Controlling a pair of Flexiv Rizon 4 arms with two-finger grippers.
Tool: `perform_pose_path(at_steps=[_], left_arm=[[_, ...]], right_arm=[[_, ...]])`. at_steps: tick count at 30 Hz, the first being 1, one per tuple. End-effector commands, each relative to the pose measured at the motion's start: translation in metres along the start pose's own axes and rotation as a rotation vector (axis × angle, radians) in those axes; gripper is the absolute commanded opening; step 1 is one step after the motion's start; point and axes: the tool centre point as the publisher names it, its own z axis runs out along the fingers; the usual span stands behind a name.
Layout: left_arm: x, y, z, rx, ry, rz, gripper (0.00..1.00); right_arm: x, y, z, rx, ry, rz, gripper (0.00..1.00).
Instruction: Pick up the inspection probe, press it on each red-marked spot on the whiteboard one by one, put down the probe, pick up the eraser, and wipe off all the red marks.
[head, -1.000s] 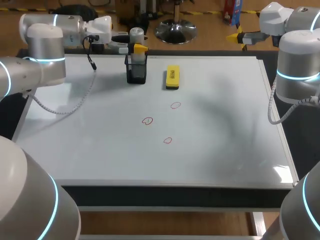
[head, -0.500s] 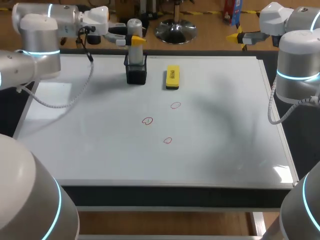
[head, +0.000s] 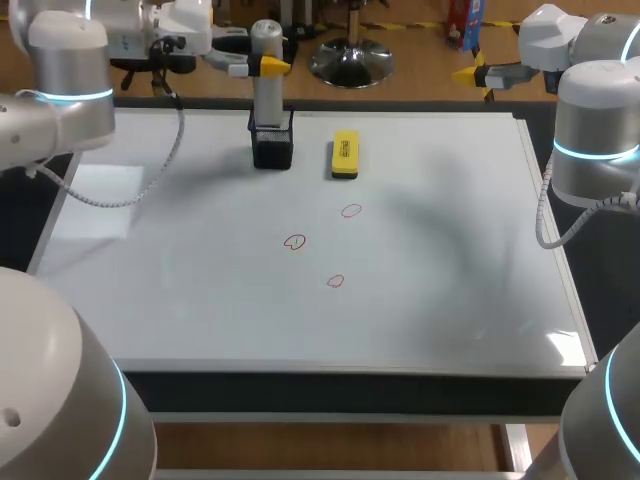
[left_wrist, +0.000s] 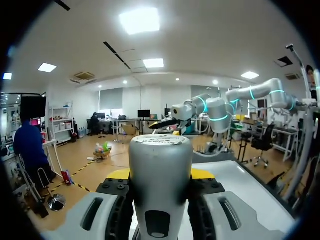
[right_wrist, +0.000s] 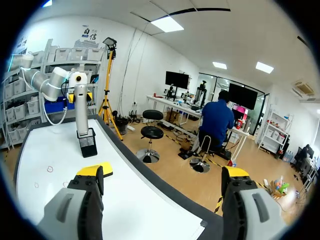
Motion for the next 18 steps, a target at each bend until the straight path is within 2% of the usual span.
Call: perform_pose_path(at_steps=[1,10,18], left_arm=[[0.002,-0.013,-0.002,-0.014,-0.009,0.012,0.0],[0.006,-0.032,-0.009,-0.012,-0.002,0.058,0.0],[0.024,-0.039,-0.021,-0.021,-0.009,0.07,0.0]], right_arm=[[0.0,0.0,0.0,0.0,0.0,0.0,1.0],[0.0,0.0,0.0,0.0,0.0,0.0,1.0],[0.0,0.0,0.0,0.0,0.0,0.0,1.0]])
